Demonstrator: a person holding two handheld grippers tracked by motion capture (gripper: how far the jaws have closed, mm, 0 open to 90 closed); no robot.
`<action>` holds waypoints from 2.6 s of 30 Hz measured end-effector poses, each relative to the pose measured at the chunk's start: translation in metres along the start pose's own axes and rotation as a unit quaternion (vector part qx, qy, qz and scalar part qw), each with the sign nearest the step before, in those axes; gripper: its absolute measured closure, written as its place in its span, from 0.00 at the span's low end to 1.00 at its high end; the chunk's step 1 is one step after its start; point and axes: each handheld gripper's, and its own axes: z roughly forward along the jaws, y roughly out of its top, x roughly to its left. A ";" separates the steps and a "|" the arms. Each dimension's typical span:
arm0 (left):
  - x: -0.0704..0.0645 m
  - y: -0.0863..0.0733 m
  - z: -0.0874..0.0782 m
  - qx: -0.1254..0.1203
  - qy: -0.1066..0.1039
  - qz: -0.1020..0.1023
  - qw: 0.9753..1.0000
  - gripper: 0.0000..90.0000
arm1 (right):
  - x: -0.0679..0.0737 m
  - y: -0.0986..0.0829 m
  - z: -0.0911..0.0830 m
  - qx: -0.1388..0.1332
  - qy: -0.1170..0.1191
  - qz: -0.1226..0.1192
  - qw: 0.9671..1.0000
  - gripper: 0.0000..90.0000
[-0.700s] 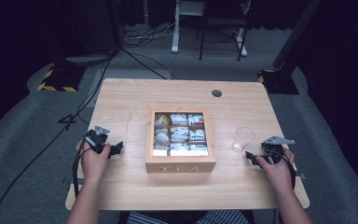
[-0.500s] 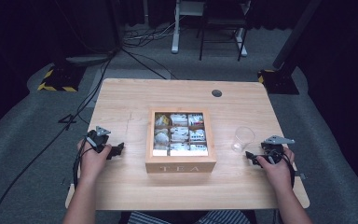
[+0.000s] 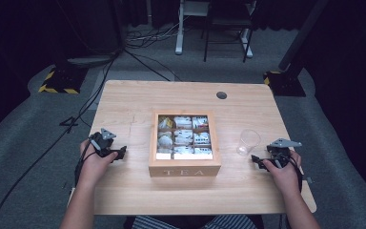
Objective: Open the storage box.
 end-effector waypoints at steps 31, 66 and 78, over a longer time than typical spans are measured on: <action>-0.046 0.035 -0.067 -0.052 -0.081 0.022 0.995 0.28 | 0.000 0.000 0.000 0.000 0.001 -0.001 1.000 0.15; -0.115 0.040 -0.060 -0.001 -0.198 0.124 0.972 0.23 | 0.000 0.000 0.000 -0.001 0.002 -0.003 1.000 0.15; -0.127 0.032 -0.044 0.036 -0.167 0.143 0.975 0.18 | 0.000 0.000 0.000 -0.001 0.003 -0.003 1.000 0.15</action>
